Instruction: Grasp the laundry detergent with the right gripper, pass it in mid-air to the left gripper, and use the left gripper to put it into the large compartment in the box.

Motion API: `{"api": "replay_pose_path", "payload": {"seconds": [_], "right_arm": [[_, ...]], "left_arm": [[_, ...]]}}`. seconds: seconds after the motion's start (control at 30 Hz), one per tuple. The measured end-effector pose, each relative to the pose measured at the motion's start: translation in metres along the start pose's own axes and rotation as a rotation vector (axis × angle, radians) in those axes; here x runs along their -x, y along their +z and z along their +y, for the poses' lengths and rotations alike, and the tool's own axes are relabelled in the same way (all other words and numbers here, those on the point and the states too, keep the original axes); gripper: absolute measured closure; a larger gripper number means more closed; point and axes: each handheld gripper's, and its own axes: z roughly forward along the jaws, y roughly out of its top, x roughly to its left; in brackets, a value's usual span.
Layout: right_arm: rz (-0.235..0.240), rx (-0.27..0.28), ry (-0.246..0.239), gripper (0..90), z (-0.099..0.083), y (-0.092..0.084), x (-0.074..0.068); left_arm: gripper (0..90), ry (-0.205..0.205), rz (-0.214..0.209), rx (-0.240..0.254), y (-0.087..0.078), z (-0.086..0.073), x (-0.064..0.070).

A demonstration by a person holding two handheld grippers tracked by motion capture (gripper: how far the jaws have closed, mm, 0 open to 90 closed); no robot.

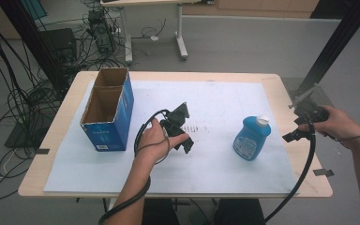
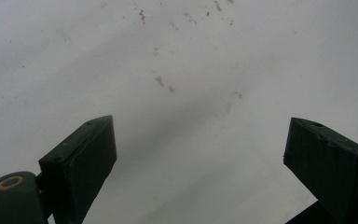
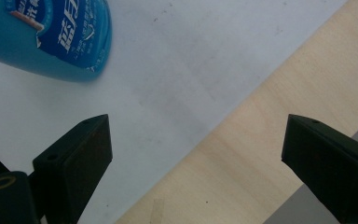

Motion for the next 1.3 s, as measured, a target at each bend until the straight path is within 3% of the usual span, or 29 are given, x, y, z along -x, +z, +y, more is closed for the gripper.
{"api": "replay_pose_path", "payload": {"seconds": [0.37, 0.67, 1.3], "right_arm": [[0.039, 0.041, 0.043, 7.8, -0.015, 0.007, -0.011], [0.042, 0.053, 0.019, 7.8, -0.021, 0.012, -0.022], [0.101, 0.142, -0.001, 7.2, -0.032, 0.019, -0.043]], "left_arm": [[9.7, -0.010, -0.016, -0.001, 0.006, -0.008, 0.002], [9.7, -0.014, -0.018, -0.009, 0.009, -0.013, 0.005], [9.7, -0.022, -0.026, -0.016, 0.013, -0.025, 0.008]]}}
